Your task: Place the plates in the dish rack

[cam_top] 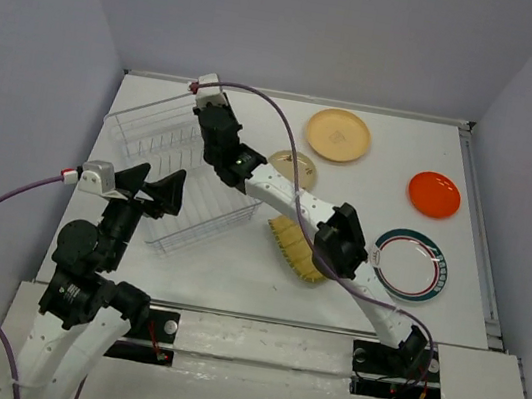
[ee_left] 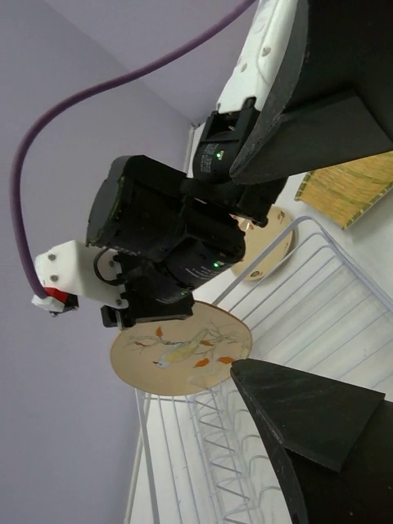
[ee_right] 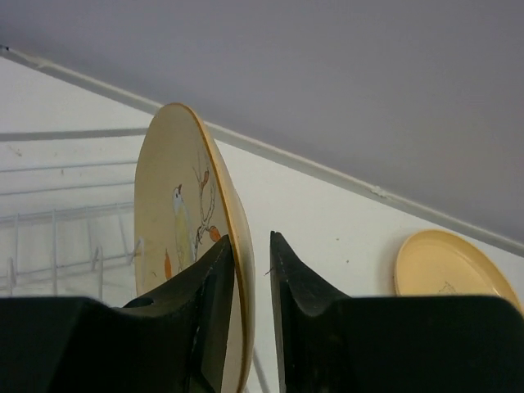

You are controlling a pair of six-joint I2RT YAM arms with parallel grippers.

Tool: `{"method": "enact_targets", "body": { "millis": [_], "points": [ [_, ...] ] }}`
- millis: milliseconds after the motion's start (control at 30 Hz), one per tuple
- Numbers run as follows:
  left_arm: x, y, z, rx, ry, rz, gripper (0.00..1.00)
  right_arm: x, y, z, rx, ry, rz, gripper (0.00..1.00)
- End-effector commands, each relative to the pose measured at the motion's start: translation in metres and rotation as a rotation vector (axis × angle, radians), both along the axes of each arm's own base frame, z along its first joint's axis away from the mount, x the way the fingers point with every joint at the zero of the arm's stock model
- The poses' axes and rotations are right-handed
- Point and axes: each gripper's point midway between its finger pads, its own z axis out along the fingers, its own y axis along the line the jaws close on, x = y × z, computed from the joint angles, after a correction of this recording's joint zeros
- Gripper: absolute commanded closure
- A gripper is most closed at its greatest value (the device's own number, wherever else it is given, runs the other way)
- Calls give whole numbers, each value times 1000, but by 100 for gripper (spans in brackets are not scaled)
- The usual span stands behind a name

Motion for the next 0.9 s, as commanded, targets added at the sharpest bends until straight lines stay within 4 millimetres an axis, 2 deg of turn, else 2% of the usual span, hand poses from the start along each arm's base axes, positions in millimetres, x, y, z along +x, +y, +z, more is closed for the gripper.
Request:
{"method": "enact_targets", "body": {
  "millis": [0, 133, 167, 233, 267, 367, 400, 433, 467, 500, 533, 567, 600, 633, 667, 700, 733, 767, 800, 833, 867],
  "points": [
    [-3, 7, 23, -33, -60, 29, 1, -12, 15, 1, 1, -55, 5, 69],
    [-2, 8, 23, -32, -57, 32, 1, -12, 14, -6, 21, -41, -3, 63],
    [-2, 8, 23, -32, -57, 33, 1, -14, 12, -5, 35, -38, -7, 59],
    [-2, 8, 23, -30, -57, 32, 1, -15, 10, 1, 56, -38, -13, 57],
    [-2, 7, 23, -30, -57, 29, 1, -17, 7, 11, 72, -40, -15, 55],
    [-1, 7, 21, -28, -53, 31, 1, -23, 6, 16, 120, -2, 8, 47],
    [0, 6, 21, -28, -50, 29, 1, -29, 2, 37, 160, -5, 25, 45],
    [0, 6, 21, -27, -47, 27, 1, -33, 4, 44, 214, 14, 49, 43],
    [1, 6, 19, -24, -43, 28, 1, -39, 8, 39, 205, 57, 97, 38],
    [2, 6, 19, -23, -42, 28, 1, -44, 9, 47, 237, 66, 123, 35],
    [2, 5, 18, -21, -41, 27, 1, -55, 2, 73, 316, 79, 145, 32],
    [2, 5, 17, -20, -38, 27, 1, -65, 5, 60, 306, 137, 201, 28],
    [3, 5, 16, -17, -35, 29, 1, -70, 2, 63, 331, 166, 239, 26],
    [3, 5, 15, -15, -34, 29, 1, -86, -3, 95, 427, 188, 343, 24],
    [4, 5, 14, -12, -32, 28, 1, -93, -10, 96, 450, 219, 378, 23],
    [4, 4, 14, -13, -30, 26, 1, -101, -19, 61, 421, 302, 399, 22],
    [5, 0, 11, -5, -25, 7, 1, -115, -50, 82, 523, 347, 501, 22],
    [6, -2, 9, -1, -18, -2, 1, -121, -67, 35, 536, 459, 477, 24],
    [6, -2, 10, -2, -20, -1, 1, -118, -81, 62, 572, 420, 508, 27],
    [7, -6, 9, 1, -18, -19, 1, -121, -101, 20, 572, 498, 487, 31],
    [7, -7, 9, 0, -18, -27, 1, -128, -117, 26, 632, 521, 515, 41]
  ]
}}
